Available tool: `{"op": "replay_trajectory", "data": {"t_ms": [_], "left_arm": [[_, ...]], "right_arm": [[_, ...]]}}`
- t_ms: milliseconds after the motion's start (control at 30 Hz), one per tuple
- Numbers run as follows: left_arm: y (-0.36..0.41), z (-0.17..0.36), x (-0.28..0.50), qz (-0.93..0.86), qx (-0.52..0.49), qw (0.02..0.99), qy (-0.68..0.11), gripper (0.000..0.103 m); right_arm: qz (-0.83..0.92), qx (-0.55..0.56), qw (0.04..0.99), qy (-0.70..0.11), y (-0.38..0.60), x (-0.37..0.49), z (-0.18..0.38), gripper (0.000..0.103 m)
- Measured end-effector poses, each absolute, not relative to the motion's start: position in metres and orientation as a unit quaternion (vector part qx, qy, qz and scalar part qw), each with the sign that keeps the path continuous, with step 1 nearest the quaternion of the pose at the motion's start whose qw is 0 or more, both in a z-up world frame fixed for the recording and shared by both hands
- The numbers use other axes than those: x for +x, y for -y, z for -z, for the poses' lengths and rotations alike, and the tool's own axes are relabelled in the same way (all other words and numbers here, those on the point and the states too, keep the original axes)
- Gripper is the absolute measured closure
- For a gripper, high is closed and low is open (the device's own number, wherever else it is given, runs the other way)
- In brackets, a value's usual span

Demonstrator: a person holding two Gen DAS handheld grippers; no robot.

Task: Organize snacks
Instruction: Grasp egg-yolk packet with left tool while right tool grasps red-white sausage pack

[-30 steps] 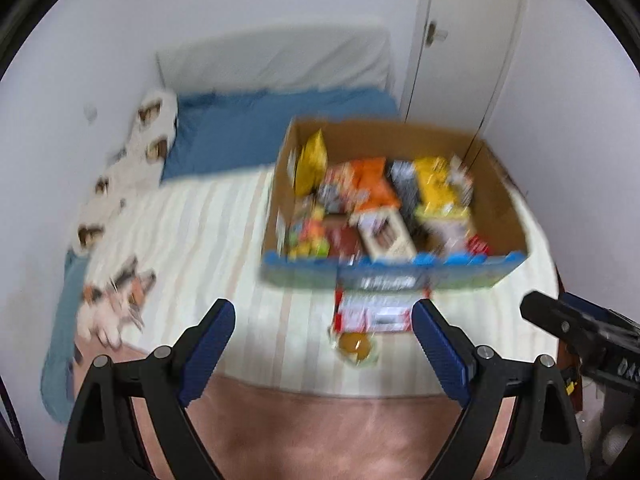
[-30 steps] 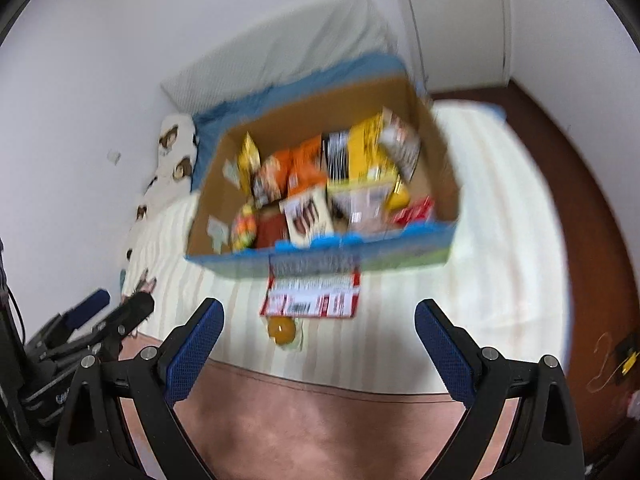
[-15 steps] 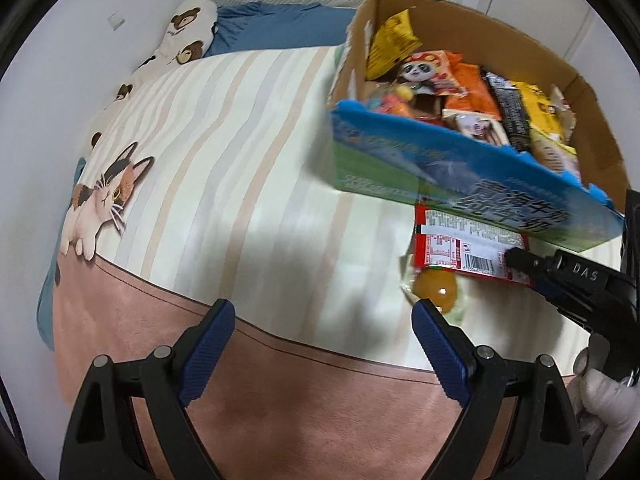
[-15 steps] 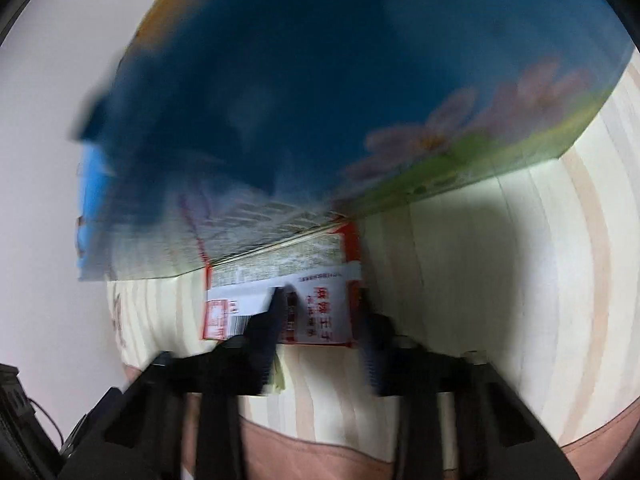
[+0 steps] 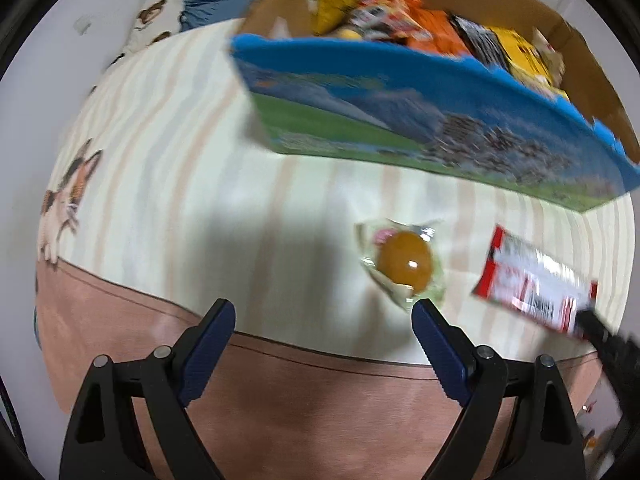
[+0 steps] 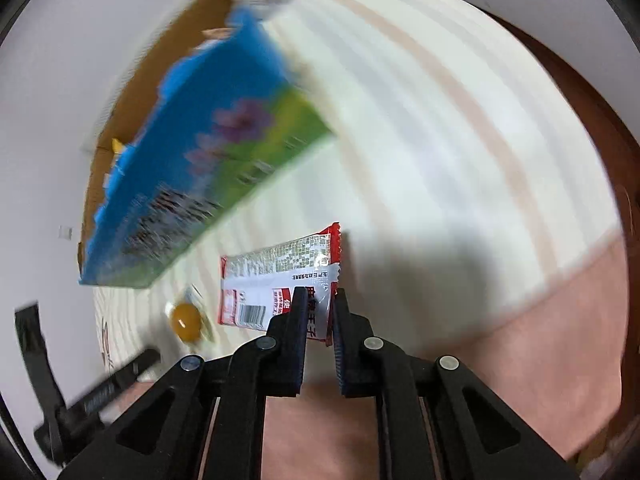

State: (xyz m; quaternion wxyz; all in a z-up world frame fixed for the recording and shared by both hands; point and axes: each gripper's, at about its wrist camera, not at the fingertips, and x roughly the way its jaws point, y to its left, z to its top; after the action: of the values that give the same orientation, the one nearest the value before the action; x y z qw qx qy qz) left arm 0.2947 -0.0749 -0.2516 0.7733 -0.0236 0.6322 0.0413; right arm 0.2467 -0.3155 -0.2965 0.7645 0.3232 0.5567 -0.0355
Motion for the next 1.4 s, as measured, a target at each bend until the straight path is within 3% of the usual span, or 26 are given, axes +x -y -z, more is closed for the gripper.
{"op": "replay_trajectory", "data": {"t_ms": [133, 167, 200, 267, 467, 567, 700, 767, 900, 1067, 1200, 1300, 1367, 1400], "left_arm": [[0.092, 0.258, 0.299, -0.026, -0.013, 0.770, -0.638, 0.012], [0.094, 0.259, 0.300, -0.023, -0.010, 0.769, -0.639, 0.012], [0.096, 0.260, 0.301, -0.023, -0.007, 0.768, -0.640, 0.012], [0.097, 0.260, 0.302, -0.022, -0.002, 0.768, -0.640, 0.012], [0.082, 0.267, 0.303, -0.037, 0.004, 0.764, -0.645, 0.012], [0.076, 0.271, 0.299, -0.045, 0.005, 0.761, -0.647, 0.012], [0.064, 0.274, 0.295, -0.052, 0.002, 0.759, -0.650, 0.013], [0.057, 0.274, 0.296, -0.054, -0.007, 0.759, -0.649, 0.013], [0.045, 0.271, 0.310, -0.042, -0.041, 0.758, -0.650, 0.013], [0.053, 0.277, 0.344, -0.010, -0.101, 0.739, -0.665, 0.013], [0.069, 0.300, 0.369, 0.018, -0.094, 0.718, -0.689, 0.013], [0.081, 0.306, 0.377, 0.025, -0.058, 0.728, -0.682, 0.026], [0.088, 0.306, 0.378, 0.031, -0.024, 0.736, -0.676, 0.045], [0.091, 0.305, 0.377, 0.034, -0.016, 0.738, -0.674, 0.045]], "right_arm": [[0.017, 0.328, 0.706, -0.627, 0.314, 0.221, 0.319, 0.083], [0.007, 0.309, 0.696, -0.648, 0.311, 0.220, 0.321, 0.063], [-0.001, 0.288, 0.694, -0.660, 0.307, 0.218, 0.319, 0.036], [-0.028, 0.225, 0.718, -0.658, 0.298, 0.225, 0.300, 0.020], [-0.111, -0.080, 0.740, -0.658, 0.240, 0.292, 0.278, 0.020], [-0.141, -0.168, 0.704, -0.675, 0.205, 0.319, 0.304, 0.020], [-0.170, -0.208, 0.668, -0.694, 0.176, 0.333, 0.337, 0.020], [-0.163, -0.209, 0.672, -0.692, 0.172, 0.335, 0.343, 0.020], [-0.105, -0.114, 0.702, -0.695, 0.198, 0.340, 0.337, 0.036], [-0.032, 0.068, 0.720, -0.690, 0.248, 0.336, 0.329, 0.035], [-0.023, 0.145, 0.698, -0.701, 0.272, 0.335, 0.332, 0.033], [-0.035, 0.118, 0.701, -0.702, 0.268, 0.344, 0.324, 0.031], [-0.039, 0.076, 0.706, -0.703, 0.260, 0.352, 0.323, 0.030], [-0.041, 0.059, 0.706, -0.704, 0.255, 0.355, 0.324, 0.029]]}}
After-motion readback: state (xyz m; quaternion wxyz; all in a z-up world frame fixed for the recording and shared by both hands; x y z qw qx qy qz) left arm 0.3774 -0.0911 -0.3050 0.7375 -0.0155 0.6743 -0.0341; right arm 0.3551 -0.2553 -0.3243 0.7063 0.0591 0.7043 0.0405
